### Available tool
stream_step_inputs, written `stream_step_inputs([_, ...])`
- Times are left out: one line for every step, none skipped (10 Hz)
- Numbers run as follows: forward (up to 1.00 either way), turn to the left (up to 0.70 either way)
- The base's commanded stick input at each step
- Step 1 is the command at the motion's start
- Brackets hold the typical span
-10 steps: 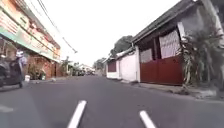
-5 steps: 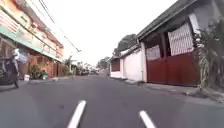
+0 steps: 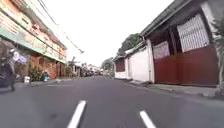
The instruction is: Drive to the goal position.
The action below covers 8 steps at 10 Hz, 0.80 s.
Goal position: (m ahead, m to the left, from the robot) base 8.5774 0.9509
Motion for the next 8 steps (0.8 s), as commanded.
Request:
stream_step_inputs([1.0,0.17])
stream_step_inputs([1.0,0.1])
stream_step_inputs([1.0,-0.37])
stream_step_inputs([1.0,-0.4])
stream_step_inputs([1.0,-0.4])
stream_step_inputs([1.0,-0.37])
stream_step_inputs([1.0,0.0])
stream_step_inputs([1.0,0.0])
